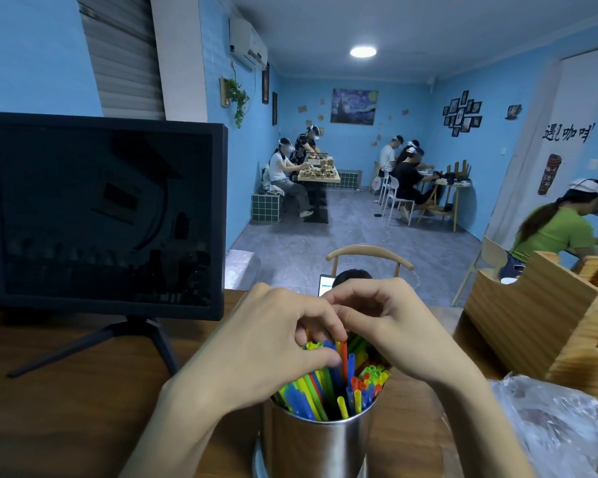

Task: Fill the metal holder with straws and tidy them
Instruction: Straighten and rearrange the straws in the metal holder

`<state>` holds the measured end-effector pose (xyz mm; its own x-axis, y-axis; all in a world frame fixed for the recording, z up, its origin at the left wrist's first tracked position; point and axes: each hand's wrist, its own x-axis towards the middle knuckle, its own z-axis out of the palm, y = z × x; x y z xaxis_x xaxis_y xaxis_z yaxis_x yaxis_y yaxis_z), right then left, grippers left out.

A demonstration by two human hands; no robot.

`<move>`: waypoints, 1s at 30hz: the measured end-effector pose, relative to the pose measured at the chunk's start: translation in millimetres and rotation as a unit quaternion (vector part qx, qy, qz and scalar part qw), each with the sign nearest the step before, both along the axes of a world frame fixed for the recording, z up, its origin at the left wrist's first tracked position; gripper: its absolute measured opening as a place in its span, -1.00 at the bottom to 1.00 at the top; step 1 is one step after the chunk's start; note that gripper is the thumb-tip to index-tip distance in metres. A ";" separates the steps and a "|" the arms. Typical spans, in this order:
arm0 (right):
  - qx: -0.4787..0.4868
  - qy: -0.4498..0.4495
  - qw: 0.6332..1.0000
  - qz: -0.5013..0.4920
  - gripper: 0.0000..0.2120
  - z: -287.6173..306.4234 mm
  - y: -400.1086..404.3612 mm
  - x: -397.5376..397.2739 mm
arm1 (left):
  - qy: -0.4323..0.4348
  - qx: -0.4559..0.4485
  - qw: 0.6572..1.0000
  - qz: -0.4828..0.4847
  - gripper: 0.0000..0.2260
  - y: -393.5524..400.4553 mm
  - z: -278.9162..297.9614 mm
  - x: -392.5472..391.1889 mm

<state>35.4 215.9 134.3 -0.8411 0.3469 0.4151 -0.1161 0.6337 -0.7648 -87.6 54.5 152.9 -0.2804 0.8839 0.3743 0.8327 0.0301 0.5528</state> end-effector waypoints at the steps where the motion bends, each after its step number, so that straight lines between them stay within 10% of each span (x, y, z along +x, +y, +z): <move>1: 0.000 0.001 1.000 0.001 -0.81 -0.6 0.3 0.0 | -0.012 0.001 1.000 -0.005 -0.82 -0.5 1.0 0.2; 11: -0.031 0.006 0.999 0.004 -0.85 -2.6 3.4 -1.8 | 0.080 -0.037 0.996 0.029 -0.55 -12.2 4.1 -12.7; 30: -0.028 -0.010 1.000 -0.002 -0.86 1.1 0.7 0.1 | 0.064 -0.002 0.997 0.032 -0.84 -10.6 1.9 -12.2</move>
